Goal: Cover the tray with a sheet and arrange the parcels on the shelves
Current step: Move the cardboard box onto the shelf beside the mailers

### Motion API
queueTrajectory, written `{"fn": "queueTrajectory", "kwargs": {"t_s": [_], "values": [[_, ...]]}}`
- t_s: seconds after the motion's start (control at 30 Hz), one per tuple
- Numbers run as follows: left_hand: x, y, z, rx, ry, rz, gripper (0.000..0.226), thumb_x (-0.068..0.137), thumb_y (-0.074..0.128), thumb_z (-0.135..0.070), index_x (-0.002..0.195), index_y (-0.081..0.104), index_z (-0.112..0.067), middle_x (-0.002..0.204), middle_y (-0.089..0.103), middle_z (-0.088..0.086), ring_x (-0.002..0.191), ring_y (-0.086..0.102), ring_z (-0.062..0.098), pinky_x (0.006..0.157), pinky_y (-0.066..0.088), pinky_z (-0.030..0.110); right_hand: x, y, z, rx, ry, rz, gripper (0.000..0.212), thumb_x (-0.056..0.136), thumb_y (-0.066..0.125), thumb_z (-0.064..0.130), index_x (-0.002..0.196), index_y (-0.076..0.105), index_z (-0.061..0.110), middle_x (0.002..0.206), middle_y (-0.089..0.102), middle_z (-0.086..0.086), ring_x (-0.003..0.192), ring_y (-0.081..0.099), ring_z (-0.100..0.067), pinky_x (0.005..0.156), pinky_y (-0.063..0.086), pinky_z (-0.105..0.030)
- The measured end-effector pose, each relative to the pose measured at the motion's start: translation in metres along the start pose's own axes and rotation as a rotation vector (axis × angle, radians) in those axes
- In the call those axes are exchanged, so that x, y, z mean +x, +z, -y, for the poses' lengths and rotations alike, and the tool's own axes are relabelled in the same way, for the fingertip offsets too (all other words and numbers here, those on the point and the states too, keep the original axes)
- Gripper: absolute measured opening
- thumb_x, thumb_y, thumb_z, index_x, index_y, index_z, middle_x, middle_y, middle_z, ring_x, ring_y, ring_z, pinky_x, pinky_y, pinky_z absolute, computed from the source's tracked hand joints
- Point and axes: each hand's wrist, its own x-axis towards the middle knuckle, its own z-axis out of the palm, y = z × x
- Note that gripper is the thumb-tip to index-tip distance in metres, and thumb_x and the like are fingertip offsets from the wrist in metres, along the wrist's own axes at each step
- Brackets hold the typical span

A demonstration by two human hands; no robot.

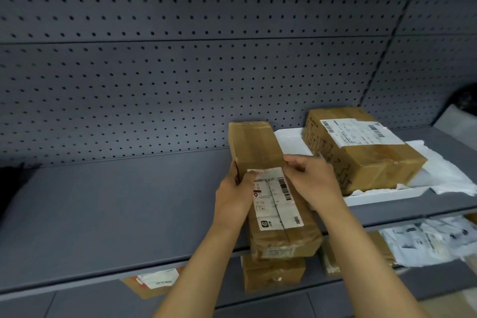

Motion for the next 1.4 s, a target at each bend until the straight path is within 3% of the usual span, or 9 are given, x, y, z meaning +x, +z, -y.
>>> {"fn": "queueTrajectory", "kwargs": {"t_s": [0.13,0.27,0.5,0.73,0.83,0.97,1.1,1.27,1.4], "values": [[-0.004,-0.013,-0.006,-0.061,0.037,-0.031,0.035,0.092,0.056,-0.042,0.126,0.064,-0.048,0.097,0.078,-0.014,0.094,0.072,0.002,0.08,0.055,0.023,0.001,-0.003,0.016,0.035,-0.072,-0.05,0.026,0.092,0.065,0.021,0.115,0.077,0.026,0.109,0.078,0.008,0.11,0.067,-0.008,0.106,0.047,-0.033],[-0.005,-0.046,-0.021,-0.113,0.021,-0.087,0.029,0.095,0.057,-0.04,0.121,0.067,-0.04,0.097,0.076,-0.015,0.091,0.07,0.005,0.077,0.054,0.025,0.003,0.009,0.047,0.085,-0.161,-0.038,0.021,0.09,0.067,0.022,0.103,0.08,0.034,0.1,0.076,0.016,0.098,0.067,0.002,0.088,0.05,-0.017],[-0.011,-0.139,-0.027,-0.071,0.017,-0.187,0.028,0.088,0.06,-0.04,0.112,0.073,-0.041,0.102,0.079,-0.012,0.1,0.073,0.014,0.094,0.055,0.04,-0.006,0.066,0.107,0.117,-0.253,0.079,0.021,0.092,0.066,0.022,0.104,0.079,0.032,0.099,0.074,0.021,0.091,0.063,0.012,0.081,0.047,-0.007],[-0.019,-0.26,-0.015,-0.035,-0.006,-0.225,0.022,0.08,0.059,-0.042,0.094,0.076,-0.04,0.095,0.081,-0.006,0.098,0.074,0.022,0.095,0.055,0.051,-0.036,0.154,0.179,0.171,-0.294,0.116,0.02,0.091,0.065,0.025,0.102,0.079,0.035,0.095,0.073,0.022,0.082,0.063,0.016,0.06,0.042,0.0],[-0.023,-0.319,-0.011,-0.028,-0.01,-0.226,0.029,0.074,0.061,-0.048,0.1,0.075,-0.044,0.1,0.08,-0.007,0.101,0.074,0.025,0.097,0.054,0.052,-0.055,0.196,0.215,0.204,-0.297,0.135,0.021,0.091,0.065,0.023,0.103,0.079,0.033,0.096,0.074,0.02,0.082,0.063,0.016,0.062,0.044,0.0],[-0.031,-0.391,-0.008,-0.007,0.009,-0.282,0.026,0.09,0.059,-0.034,0.112,0.072,-0.037,0.103,0.079,-0.006,0.099,0.073,0.021,0.096,0.055,0.047,-0.079,0.25,0.262,0.239,-0.318,0.172,0.021,0.093,0.064,0.022,0.105,0.079,0.031,0.095,0.074,0.016,0.081,0.063,0.011,0.058,0.045,0.0],[-0.037,-0.454,-0.006,-0.015,-0.024,-0.335,0.048,0.086,0.059,-0.036,0.135,0.059,-0.038,0.12,0.074,-0.003,0.104,0.071,0.023,0.097,0.054,0.048,-0.099,0.294,0.305,0.231,-0.35,0.222,0.022,0.093,0.064,0.027,0.109,0.078,0.034,0.099,0.072,0.022,0.081,0.065,0.012,0.06,0.048,-0.001],[-0.043,-0.513,-0.008,-0.043,-0.039,-0.385,0.04,0.094,0.058,-0.026,0.134,0.057,-0.031,0.111,0.072,-0.005,0.091,0.07,0.013,0.068,0.051,0.029,-0.114,0.33,0.349,0.229,-0.388,0.276,0.022,0.092,0.064,0.028,0.109,0.077,0.034,0.095,0.071,0.023,0.08,0.066,0.005,0.059,0.048,-0.002],[-0.048,-0.538,0.001,0.121,-0.046,-0.444,0.049,0.086,0.056,-0.042,0.135,0.055,-0.037,0.112,0.072,-0.009,0.101,0.069,0.018,0.091,0.054,0.044,-0.118,0.36,0.367,0.154,-0.411,0.345,0.026,0.092,0.064,0.025,0.114,0.076,0.032,0.106,0.072,0.018,0.077,0.062,0.012,0.064,0.044,-0.003]]}}
